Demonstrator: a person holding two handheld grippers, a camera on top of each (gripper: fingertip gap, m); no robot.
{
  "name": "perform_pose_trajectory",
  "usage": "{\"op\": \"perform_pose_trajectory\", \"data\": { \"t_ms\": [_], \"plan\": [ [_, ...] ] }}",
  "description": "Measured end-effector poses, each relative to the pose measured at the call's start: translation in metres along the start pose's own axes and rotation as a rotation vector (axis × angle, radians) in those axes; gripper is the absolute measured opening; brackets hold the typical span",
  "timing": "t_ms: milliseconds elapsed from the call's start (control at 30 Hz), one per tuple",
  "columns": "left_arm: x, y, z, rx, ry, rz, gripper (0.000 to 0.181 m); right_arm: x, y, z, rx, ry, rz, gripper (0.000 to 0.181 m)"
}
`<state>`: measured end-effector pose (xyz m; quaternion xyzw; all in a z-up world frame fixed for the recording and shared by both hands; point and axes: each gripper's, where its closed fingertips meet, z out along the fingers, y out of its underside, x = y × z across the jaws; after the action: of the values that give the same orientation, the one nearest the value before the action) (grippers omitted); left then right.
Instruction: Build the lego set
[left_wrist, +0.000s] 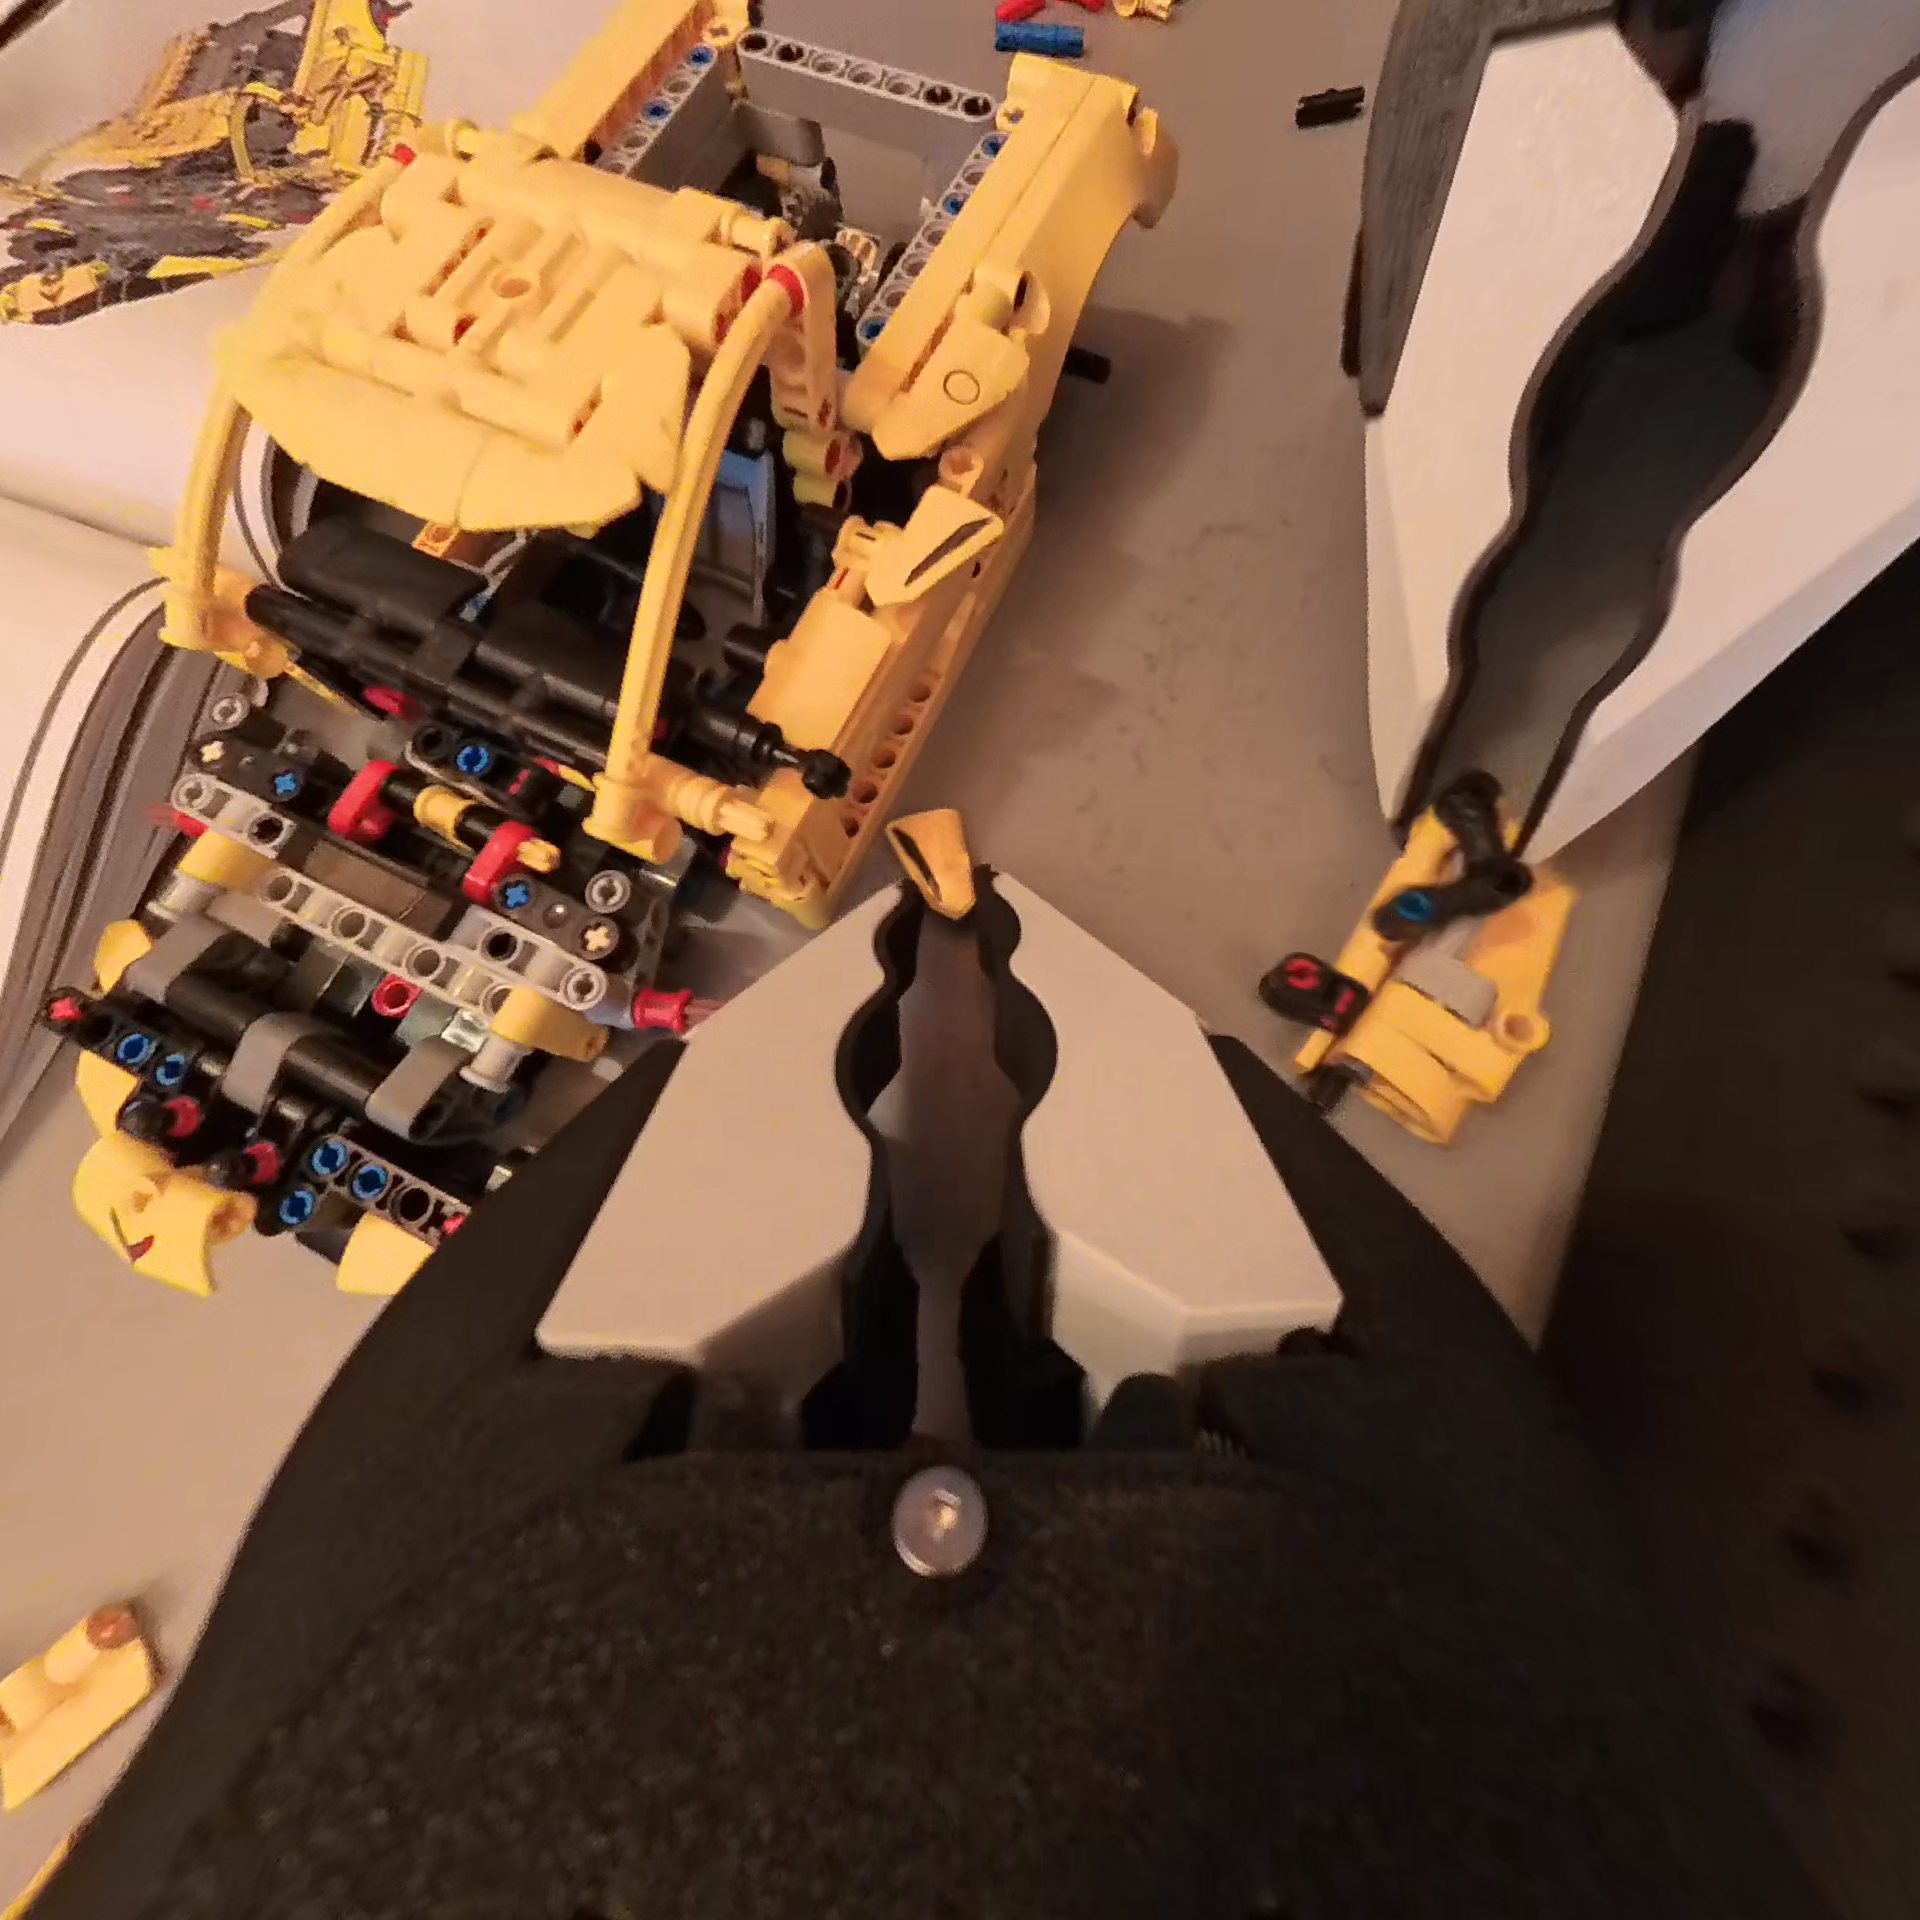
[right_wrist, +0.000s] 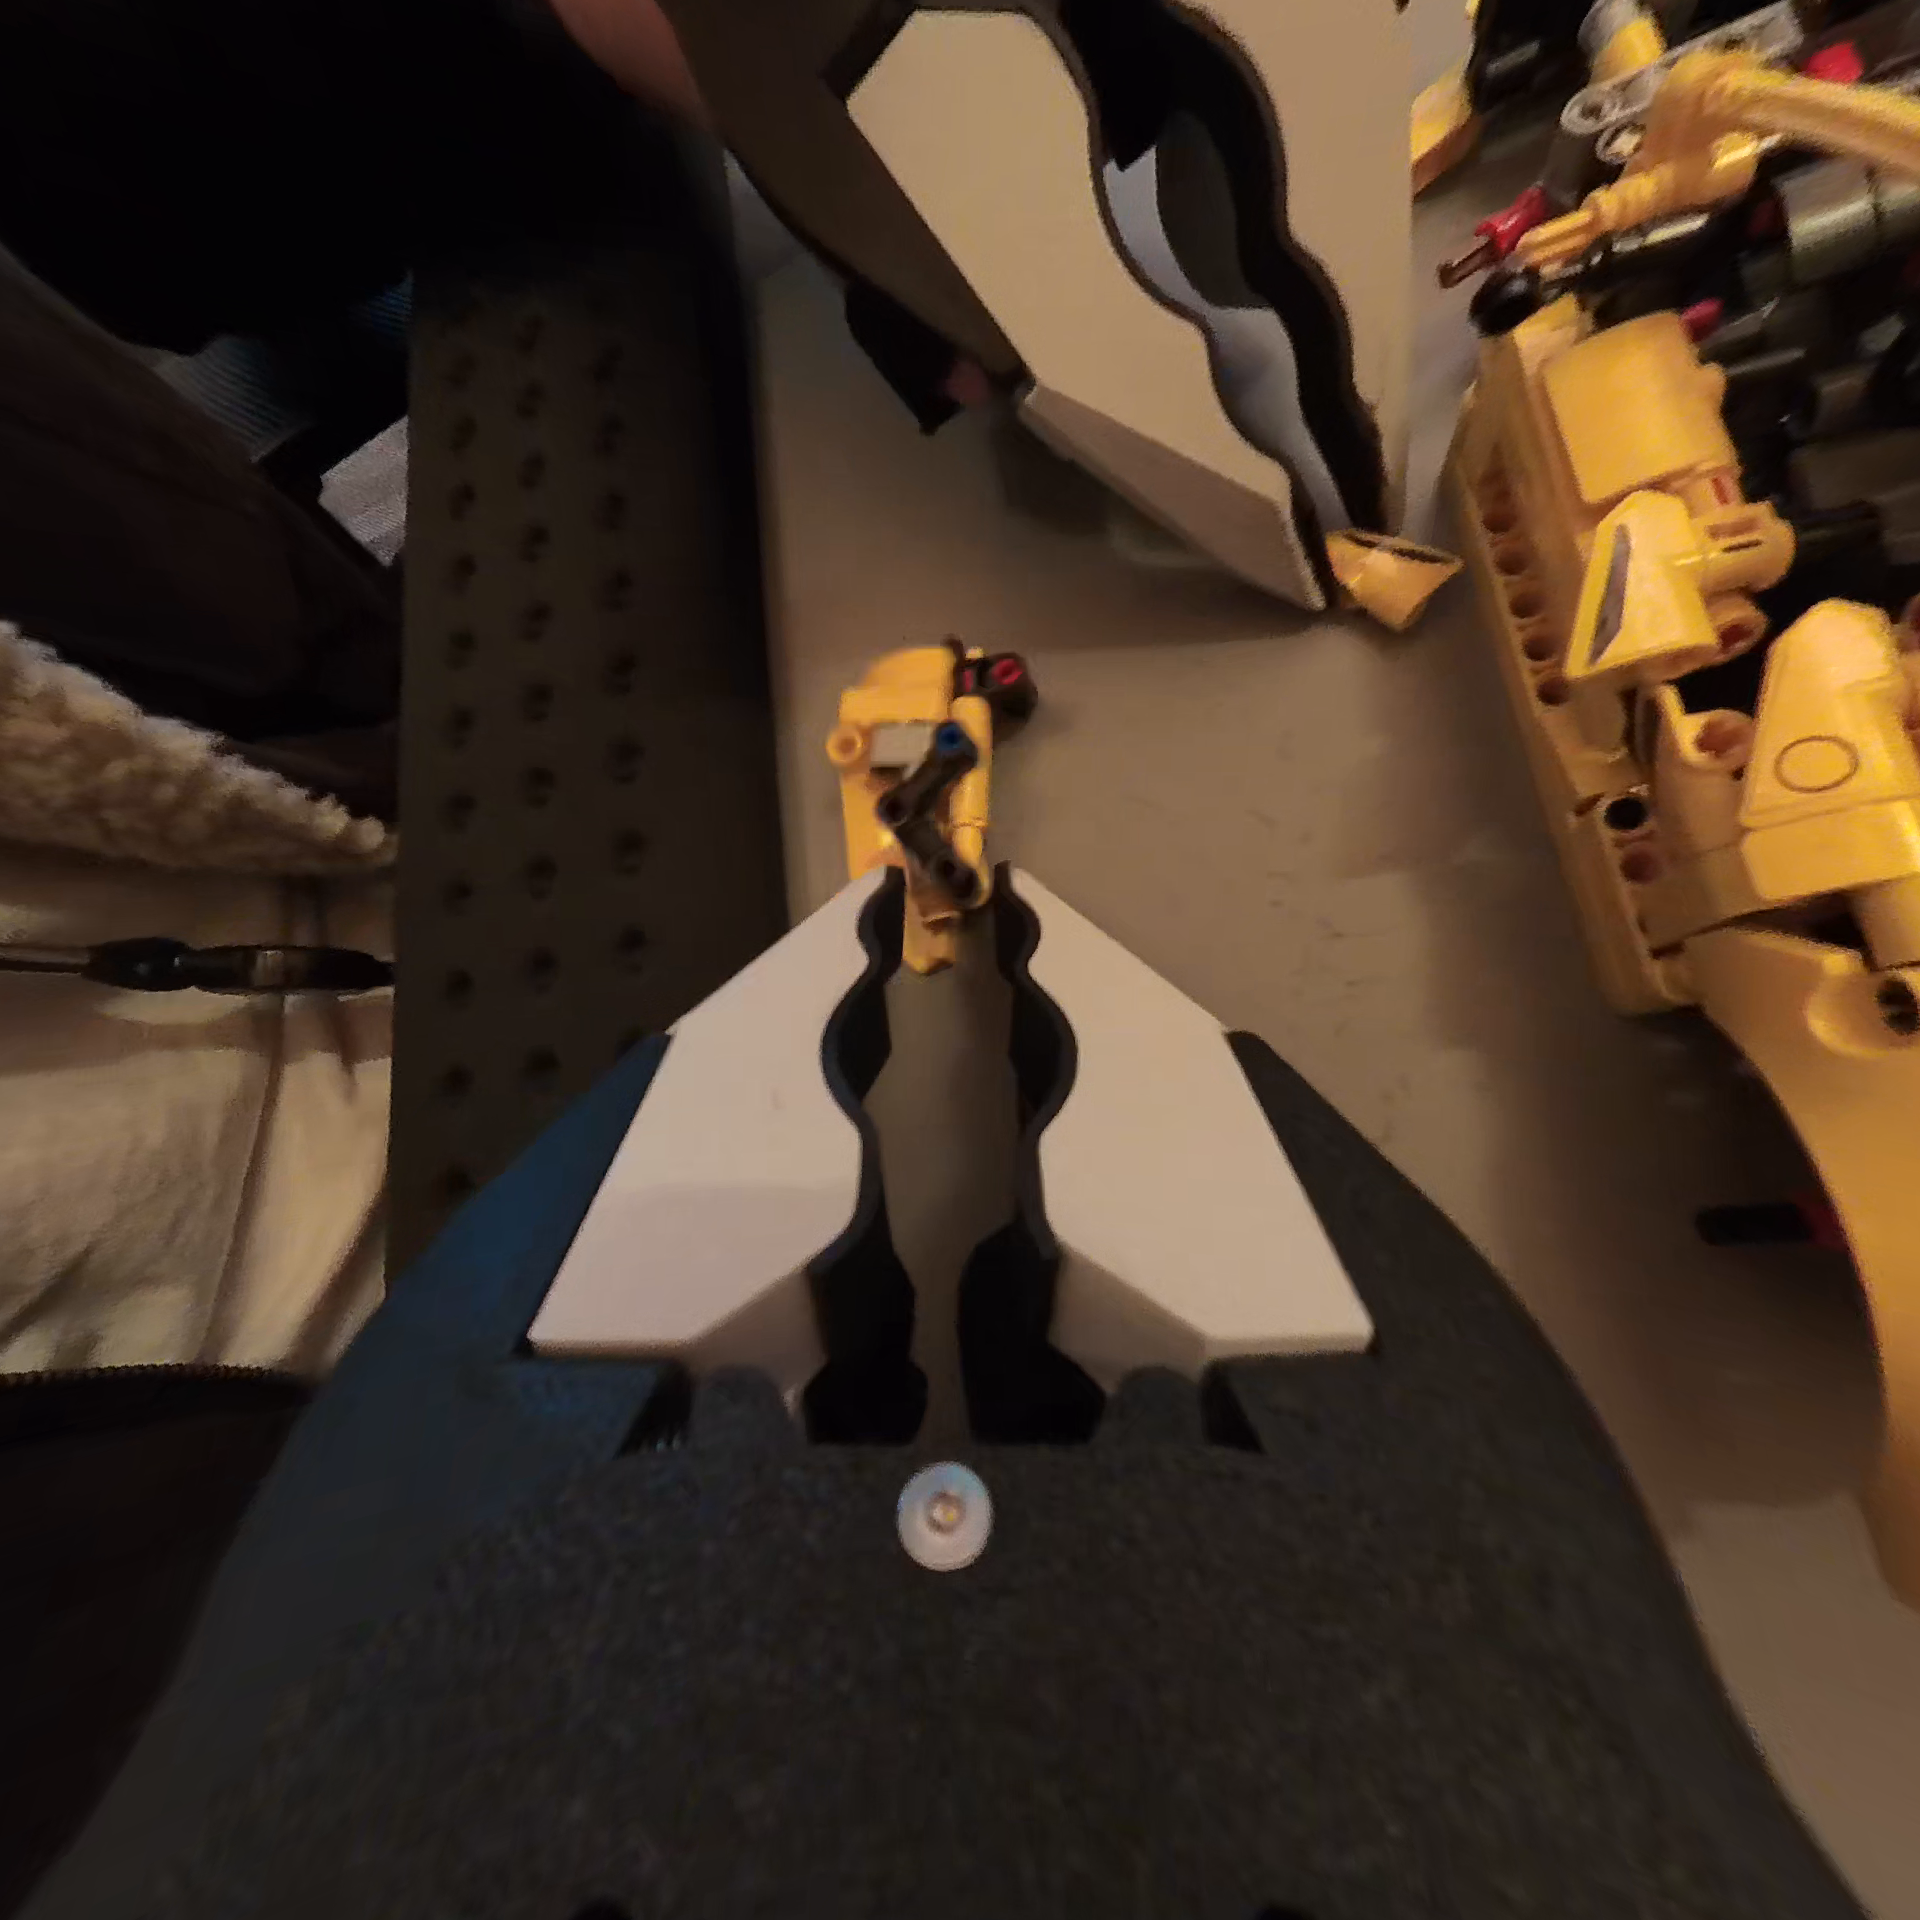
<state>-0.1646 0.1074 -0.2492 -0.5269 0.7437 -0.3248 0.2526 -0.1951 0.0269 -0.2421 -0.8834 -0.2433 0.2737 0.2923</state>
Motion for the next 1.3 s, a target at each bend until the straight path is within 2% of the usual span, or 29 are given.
{"op": "perform_pose_trajectory", "data": {
  "t_ms": [100, 167, 267, 400, 533, 633, 733, 833, 900, 1033, 1167, 1300],
  "plan": [
    [0.008, 0.0, -0.003, 0.006, 0.057, -0.012, 0.01, 0.007, -0.015, -0.01, 0.106, 0.038, -0.085, 0.024],
    [0.016, -0.005, -0.008, 0.035, 0.124, -0.053, 0.01, 0.019, -0.029, -0.017, 0.202, 0.144, -0.213, 0.032],
    [0.039, -0.02, -0.023, 0.088, 0.32, -0.169, 0.01, 0.023, -0.035, -0.014, 0.184, 0.3, -0.457, 0.034],
    [0.054, -0.031, -0.04, 0.111, 0.489, -0.257, 0.01, 0.018, -0.049, -0.019, 0.258, 0.468, -0.626, 0.022],
    [0.06, -0.033, -0.046, 0.107, 0.528, -0.244, 0.01, 0.007, -0.053, -0.019, 0.297, 0.471, -0.695, 0.01],
    [0.06, -0.038, -0.05, 0.144, 0.538, -0.245, 0.01, 0.005, -0.054, -0.019, 0.321, 0.439, -0.659, 0.009],
    [0.06, -0.047, -0.059, 0.251, 0.539, -0.213, 0.014, 0.003, -0.06, -0.024, 0.373, 0.377, -0.553, 0.008],
    [0.058, -0.057, -0.068, 0.379, 0.527, -0.179, 0.026, -0.004, -0.069, -0.034, 0.461, 0.206, -0.364, 0.007],
    [0.052, -0.063, -0.071, 0.466, 0.489, -0.175, 0.028, -0.009, -0.075, -0.04, 0.524, 0.094, -0.227, 0.007],
    [0.054, -0.081, -0.088, 0.607, 0.511, -0.166, 0.026, -0.02, -0.087, -0.048, 0.607, -0.129, 0.003, 0.007],
    [0.059, -0.086, -0.094, 0.634, 0.575, -0.195, 0.015, -0.026, -0.094, -0.059, 0.665, -0.295, 0.132, 0.007],
    [0.06, -0.089, -0.095, 0.645, 0.6, -0.218, 0.013, -0.029, -0.094, -0.06, 0.668, -0.316, 0.128, 0.007]
  ]
}}
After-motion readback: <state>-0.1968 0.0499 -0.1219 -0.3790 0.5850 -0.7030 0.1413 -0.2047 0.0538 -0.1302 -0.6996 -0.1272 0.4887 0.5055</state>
